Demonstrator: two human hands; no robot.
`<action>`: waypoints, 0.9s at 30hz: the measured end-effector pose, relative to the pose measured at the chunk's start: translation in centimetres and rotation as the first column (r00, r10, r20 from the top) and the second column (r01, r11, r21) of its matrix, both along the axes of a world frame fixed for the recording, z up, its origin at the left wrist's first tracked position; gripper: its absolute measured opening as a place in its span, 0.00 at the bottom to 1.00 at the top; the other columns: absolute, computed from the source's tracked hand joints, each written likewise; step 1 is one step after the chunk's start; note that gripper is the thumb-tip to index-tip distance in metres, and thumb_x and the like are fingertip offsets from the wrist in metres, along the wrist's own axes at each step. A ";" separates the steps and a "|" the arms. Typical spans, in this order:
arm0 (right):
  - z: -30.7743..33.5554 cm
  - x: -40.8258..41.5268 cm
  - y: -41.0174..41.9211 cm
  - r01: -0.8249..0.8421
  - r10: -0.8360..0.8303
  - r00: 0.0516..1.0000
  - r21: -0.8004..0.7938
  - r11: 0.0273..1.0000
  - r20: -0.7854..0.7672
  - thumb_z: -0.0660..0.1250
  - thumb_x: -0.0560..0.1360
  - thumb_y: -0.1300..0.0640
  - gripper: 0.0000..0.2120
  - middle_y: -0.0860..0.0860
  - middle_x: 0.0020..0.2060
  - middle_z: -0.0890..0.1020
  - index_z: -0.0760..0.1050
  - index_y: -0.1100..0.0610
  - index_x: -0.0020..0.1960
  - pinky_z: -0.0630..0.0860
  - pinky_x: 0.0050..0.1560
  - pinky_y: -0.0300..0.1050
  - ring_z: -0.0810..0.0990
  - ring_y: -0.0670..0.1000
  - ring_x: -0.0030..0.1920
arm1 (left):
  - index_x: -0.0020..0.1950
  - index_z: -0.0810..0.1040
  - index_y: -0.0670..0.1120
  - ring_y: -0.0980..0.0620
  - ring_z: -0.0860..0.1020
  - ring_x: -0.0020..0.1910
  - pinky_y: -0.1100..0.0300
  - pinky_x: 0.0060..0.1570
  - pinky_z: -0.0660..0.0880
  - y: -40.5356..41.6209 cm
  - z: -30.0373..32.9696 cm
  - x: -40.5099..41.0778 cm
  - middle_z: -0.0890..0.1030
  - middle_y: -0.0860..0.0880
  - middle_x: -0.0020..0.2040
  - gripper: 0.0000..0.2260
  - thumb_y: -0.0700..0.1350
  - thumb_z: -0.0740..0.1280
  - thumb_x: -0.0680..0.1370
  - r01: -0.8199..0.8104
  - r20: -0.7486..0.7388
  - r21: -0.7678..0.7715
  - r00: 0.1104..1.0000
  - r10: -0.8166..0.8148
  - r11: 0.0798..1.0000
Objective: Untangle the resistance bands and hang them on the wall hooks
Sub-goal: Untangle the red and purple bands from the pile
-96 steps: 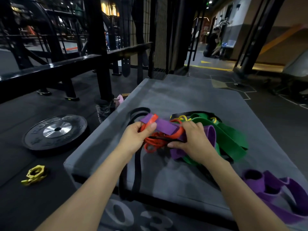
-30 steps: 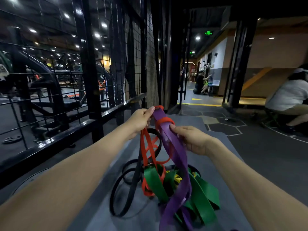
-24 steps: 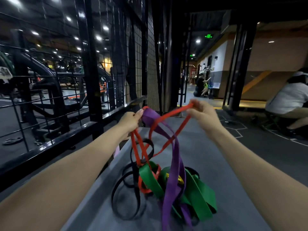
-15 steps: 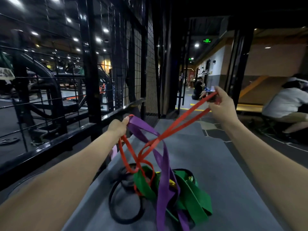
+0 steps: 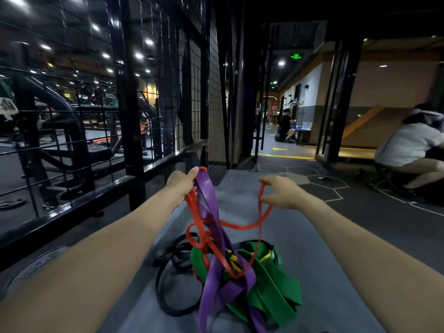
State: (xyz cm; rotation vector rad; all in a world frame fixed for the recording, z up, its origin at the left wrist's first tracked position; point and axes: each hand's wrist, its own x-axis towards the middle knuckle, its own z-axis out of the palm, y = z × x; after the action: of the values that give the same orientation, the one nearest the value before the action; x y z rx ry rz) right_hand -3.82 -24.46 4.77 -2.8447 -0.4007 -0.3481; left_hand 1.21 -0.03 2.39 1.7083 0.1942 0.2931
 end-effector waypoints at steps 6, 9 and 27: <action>-4.1 -0.4 4.6 -0.201 0.197 0.963 -0.002 0.980 -0.183 0.72 0.69 0.47 0.38 0.54 0.71 0.66 0.62 0.58 0.73 0.61 0.68 0.40 0.65 0.53 0.71 | 0.31 0.69 0.41 0.47 0.72 0.26 0.57 0.29 0.72 -0.3 0.2 -0.2 0.73 0.44 0.28 0.19 0.50 0.65 0.78 -0.020 0.022 -0.119 0.999 0.023 0.993; -6.7 0.2 6.6 -0.245 0.232 0.934 -0.014 0.969 -0.271 0.72 0.70 0.55 0.29 0.58 0.65 0.72 0.68 0.60 0.68 0.67 0.66 0.45 0.70 0.56 0.66 | 0.32 0.70 0.40 0.49 0.72 0.24 0.59 0.26 0.74 0.0 0.6 -0.5 0.72 0.45 0.25 0.18 0.50 0.65 0.78 -0.006 0.023 -0.159 1.000 0.010 0.987; 6.7 1.6 3.2 -0.110 -0.023 0.979 0.626 0.772 0.201 0.60 0.79 0.56 0.12 0.58 0.40 0.78 0.70 0.65 0.54 0.78 0.34 0.44 0.77 0.53 0.35 | 0.36 0.74 0.42 0.44 0.76 0.37 0.46 0.50 0.76 4.0 -1.0 -0.1 0.77 0.43 0.36 0.19 0.57 0.66 0.75 0.039 -0.084 -0.088 0.995 -0.046 0.995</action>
State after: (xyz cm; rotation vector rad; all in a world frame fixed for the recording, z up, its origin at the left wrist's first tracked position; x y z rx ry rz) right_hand -2.19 -21.27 11.47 -2.1343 -0.3069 -0.6268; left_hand 1.15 3.98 1.39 1.6387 0.2301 0.1779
